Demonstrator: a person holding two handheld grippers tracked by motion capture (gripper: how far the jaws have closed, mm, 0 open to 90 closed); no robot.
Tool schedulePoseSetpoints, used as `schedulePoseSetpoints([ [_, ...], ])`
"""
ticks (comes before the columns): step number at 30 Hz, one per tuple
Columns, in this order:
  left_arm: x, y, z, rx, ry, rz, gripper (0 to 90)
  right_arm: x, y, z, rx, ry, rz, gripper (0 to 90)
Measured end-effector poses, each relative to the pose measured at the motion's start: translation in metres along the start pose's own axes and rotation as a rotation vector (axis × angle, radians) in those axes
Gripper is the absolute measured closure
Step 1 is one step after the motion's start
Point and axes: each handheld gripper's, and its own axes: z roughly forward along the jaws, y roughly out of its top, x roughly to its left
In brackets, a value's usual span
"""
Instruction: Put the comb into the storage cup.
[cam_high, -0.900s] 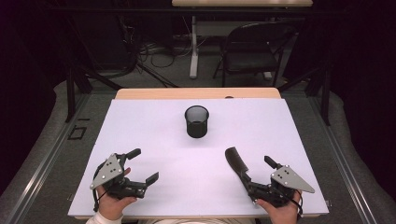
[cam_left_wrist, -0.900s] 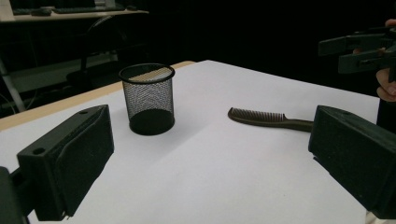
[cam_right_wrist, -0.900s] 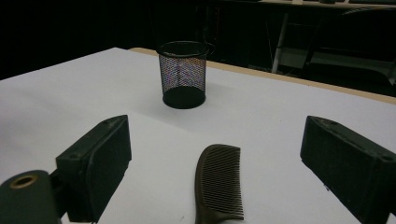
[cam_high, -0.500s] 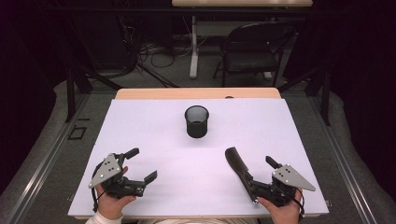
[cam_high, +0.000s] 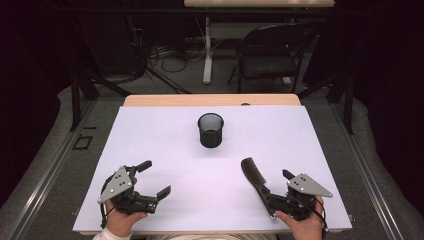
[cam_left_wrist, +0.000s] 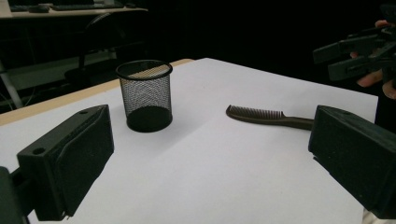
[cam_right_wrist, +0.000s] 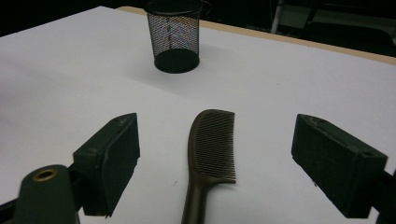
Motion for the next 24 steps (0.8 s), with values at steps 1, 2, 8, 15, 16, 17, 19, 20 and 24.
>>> schedulePoseSetpoints([
  [1, -0.001, -0.0001, 0.0003, 0.005, -0.001, 0.005, 0.5, 0.0003, 0.0004, 0.0003, 0.002, 0.006, 0.003, 15.2],
  [2, -0.002, -0.0002, 0.0007, 0.006, -0.001, 0.01, 0.5, 0.0001, 0.0012, 0.0007, 0.005, 0.011, -0.001, 15.2],
  [8, -0.005, -0.0009, 0.003, 0.02, -0.011, 0.021, 0.5, 0.0001, 0.0021, 0.0016, -0.002, 0.023, -0.005, 19.0],
  [15, -0.0035, -0.002, 0.0049, 0.025, -0.018, 0.002, 0.5, -0.0024, 0.001, 0.0035, 0.006, 0.029, 0.01, 21.1],
  [16, -0.0031, -0.0023, 0.0052, 0.027, -0.022, -0.003, 0.5, -0.0025, 0.0016, 0.0036, 0.023, 0.028, 0.007, 21.0],
  [17, -0.0031, -0.0023, 0.0052, 0.027, -0.022, -0.003, 0.5, -0.0024, 0.0022, 0.0039, 0.035, 0.029, 0.005, 21.0],
  [19, -0.0035, -0.0026, 0.0059, 0.03, -0.025, -0.004, 0.5, -0.0016, 0.0034, 0.0049, 0.059, 0.031, 0.005, 21.0],
  [20, -0.0037, -0.0026, 0.006, 0.032, -0.026, -0.005, 0.4, -0.0012, 0.004, 0.0053, 0.074, 0.028, -0.003, 21.0],
  [24, -0.0043, -0.0028, 0.0068, 0.035, -0.026, -0.009, 0.5, 0.0008, 0.0052, 0.0068, 0.118, 0.027, -0.012, 23.2],
])
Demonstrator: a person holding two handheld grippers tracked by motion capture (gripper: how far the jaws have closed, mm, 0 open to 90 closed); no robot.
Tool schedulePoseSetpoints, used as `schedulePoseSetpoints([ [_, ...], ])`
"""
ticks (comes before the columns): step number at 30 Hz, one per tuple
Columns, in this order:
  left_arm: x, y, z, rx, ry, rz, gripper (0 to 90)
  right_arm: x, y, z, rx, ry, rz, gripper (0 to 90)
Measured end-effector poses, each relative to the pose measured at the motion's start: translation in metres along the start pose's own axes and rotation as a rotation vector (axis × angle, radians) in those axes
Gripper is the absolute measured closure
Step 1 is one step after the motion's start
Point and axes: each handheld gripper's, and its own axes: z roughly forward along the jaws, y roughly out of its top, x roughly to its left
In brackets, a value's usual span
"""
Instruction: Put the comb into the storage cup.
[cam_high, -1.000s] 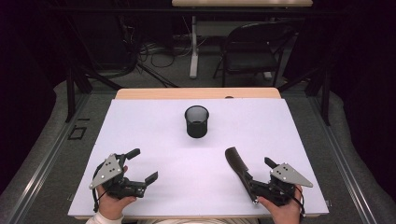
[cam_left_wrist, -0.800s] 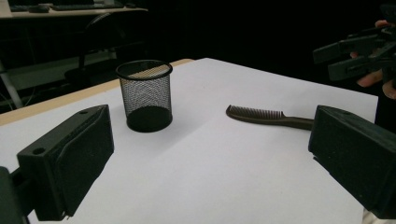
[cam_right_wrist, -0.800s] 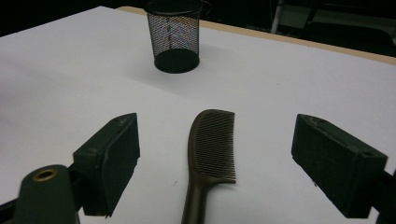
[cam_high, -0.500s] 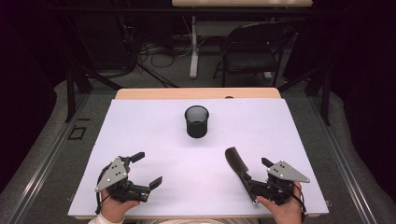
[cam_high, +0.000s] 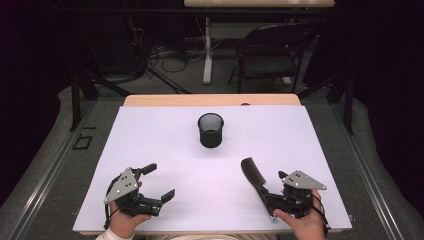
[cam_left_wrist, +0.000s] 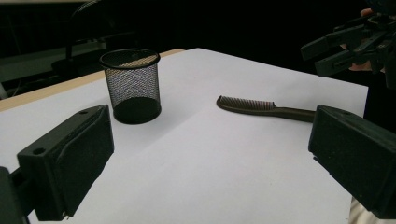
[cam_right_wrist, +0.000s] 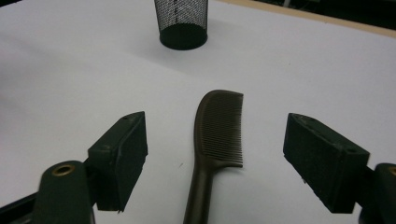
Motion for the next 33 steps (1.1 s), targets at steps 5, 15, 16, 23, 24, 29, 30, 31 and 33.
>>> schedulePoseSetpoints([
  [5, -0.001, 0.0, 0.002, 0.007, -0.005, -0.002, 0.5, 0.001, 0.002, 0.002, 0.063, 0.008, 0.042, 24.4],
  [15, -0.002, -0.002, 0.003, 0.023, -0.012, -0.003, 0.4, 0.004, 0.01, 0.004, 0.132, 0.01, 0.065, 25.9],
  [16, -0.002, -0.002, 0.003, 0.023, -0.012, -0.003, 0.5, 0.004, 0.01, 0.004, 0.132, 0.01, 0.065, 25.9],
  [23, -0.003, -0.002, 0.004, 0.026, -0.019, -0.006, 0.5, 0.002, 0.018, 0.006, 0.192, 0.02, 0.069, 26.7],
  [24, -0.003, -0.002, 0.004, 0.026, -0.019, -0.006, 0.5, 0.002, 0.018, 0.006, 0.192, 0.02, 0.069, 26.7],
  [29, -0.003, -0.003, 0.004, 0.025, -0.018, -0.006, 0.5, -0.001, 0.021, 0.011, 0.252, 0.04, 0.076, 24.6],
  [30, -0.003, -0.003, 0.004, 0.025, -0.017, -0.007, 0.5, -0.001, 0.021, 0.011, 0.252, 0.04, 0.076, 24.6],
  [31, -0.003, -0.003, 0.004, 0.027, -0.016, -0.008, 0.5, -0.001, 0.022, 0.014, 0.273, 0.041, 0.079, 23.0],
  [33, -0.003, -0.003, 0.004, 0.028, -0.015, -0.008, 0.4, -0.002, 0.022, 0.016, 0.299, 0.055, 0.083, 21.5],
])
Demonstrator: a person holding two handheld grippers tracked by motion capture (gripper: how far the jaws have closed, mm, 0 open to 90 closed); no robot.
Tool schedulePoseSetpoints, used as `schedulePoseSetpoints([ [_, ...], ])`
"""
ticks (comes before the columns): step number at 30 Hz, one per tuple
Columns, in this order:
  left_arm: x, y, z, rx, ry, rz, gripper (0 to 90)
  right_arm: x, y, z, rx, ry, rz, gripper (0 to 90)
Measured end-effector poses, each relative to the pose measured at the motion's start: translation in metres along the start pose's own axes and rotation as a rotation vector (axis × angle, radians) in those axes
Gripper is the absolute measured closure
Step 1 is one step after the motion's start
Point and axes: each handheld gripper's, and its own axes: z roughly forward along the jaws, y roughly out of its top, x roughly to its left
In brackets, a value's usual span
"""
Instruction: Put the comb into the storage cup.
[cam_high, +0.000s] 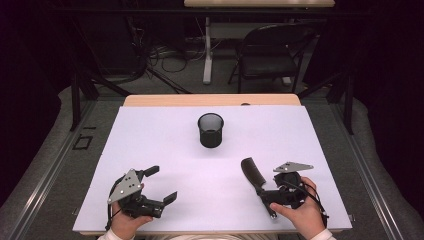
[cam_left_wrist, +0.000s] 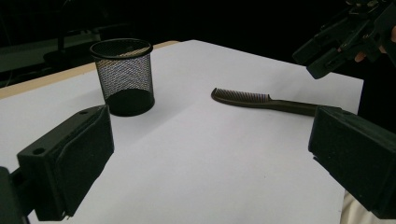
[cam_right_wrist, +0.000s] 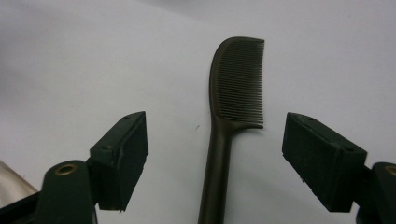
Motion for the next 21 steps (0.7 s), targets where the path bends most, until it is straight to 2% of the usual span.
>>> schedulePoseSetpoints([
  [9, 0.0, -0.001, 0.001, 0.006, -0.003, -0.001, 0.4, 0.004, 0.004, 0.011, 0.092, -0.004, -0.019, 19.1],
  [11, 0.0, -0.001, 0.001, 0.006, -0.004, -0.001, 0.5, 0.005, 0.005, 0.014, 0.109, -0.012, -0.037, 20.3],
  [15, -0.001, -0.001, 0.002, 0.009, -0.007, -0.003, 0.5, 0.004, 0.006, 0.017, 0.133, -0.004, -0.03, 23.3],
  [20, -0.002, -0.002, 0.002, 0.018, -0.004, -0.002, 0.5, 0.004, 0.007, 0.022, 0.171, -0.02, -0.037, 23.7],
  [21, -0.001, -0.002, 0.003, 0.018, -0.019, -0.002, 0.4, 0.004, 0.008, 0.023, 0.191, -0.024, -0.033, 25.1],
])
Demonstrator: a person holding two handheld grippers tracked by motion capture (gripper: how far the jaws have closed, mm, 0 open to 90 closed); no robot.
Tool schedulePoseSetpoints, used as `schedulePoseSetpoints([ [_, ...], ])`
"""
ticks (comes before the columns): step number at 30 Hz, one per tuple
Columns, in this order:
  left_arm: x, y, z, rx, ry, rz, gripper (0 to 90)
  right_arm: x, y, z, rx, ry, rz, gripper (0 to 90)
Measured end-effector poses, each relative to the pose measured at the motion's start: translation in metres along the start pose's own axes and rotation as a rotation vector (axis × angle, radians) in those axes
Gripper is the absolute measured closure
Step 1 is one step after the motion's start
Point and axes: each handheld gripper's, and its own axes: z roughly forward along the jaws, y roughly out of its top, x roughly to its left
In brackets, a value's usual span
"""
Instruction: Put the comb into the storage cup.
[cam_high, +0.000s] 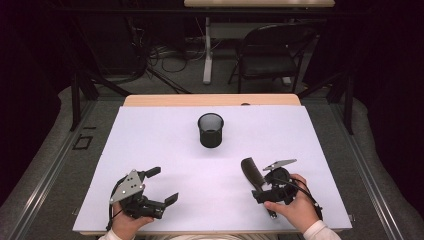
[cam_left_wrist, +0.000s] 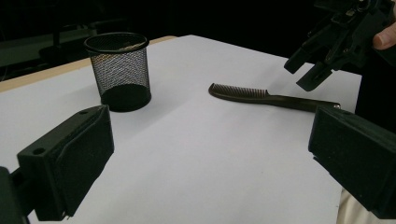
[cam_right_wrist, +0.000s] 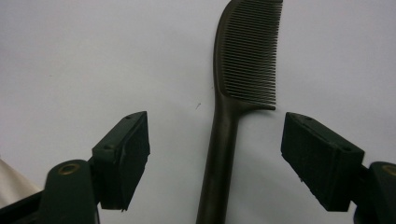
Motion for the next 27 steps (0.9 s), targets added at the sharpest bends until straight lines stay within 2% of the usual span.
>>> schedulePoseSetpoints([
  [4, 0.0, 0.0, 0.001, 0.001, 0.004, -0.001, 0.4, -0.003, 0.003, 0.001, 0.021, 0.006, 0.008, 26.4],
  [6, 0.0, 0.0, 0.001, 0.002, 0.004, -0.002, 0.5, -0.006, 0.005, 0.003, 0.044, 0.022, 0.029, 28.7],
  [11, 0.0, 0.0, 0.0, 0.003, 0.014, -0.001, 0.5, -0.011, 0.009, 0.004, 0.072, 0.004, 0.032, 30.9],
  [19, 0.0, 0.0, 0.001, 0.005, 0.006, -0.004, 0.5, -0.013, 0.015, 0.002, 0.076, 0.011, 0.042, 34.5],
  [26, 0.0, -0.001, 0.001, 0.007, 0.012, -0.007, 0.5, -0.012, 0.018, 0.004, 0.091, -0.013, 0.047, 35.2],
  [27, 0.0, -0.001, 0.001, 0.007, 0.011, -0.007, 0.5, -0.012, 0.019, 0.005, 0.104, -0.018, 0.033, 35.2],
])
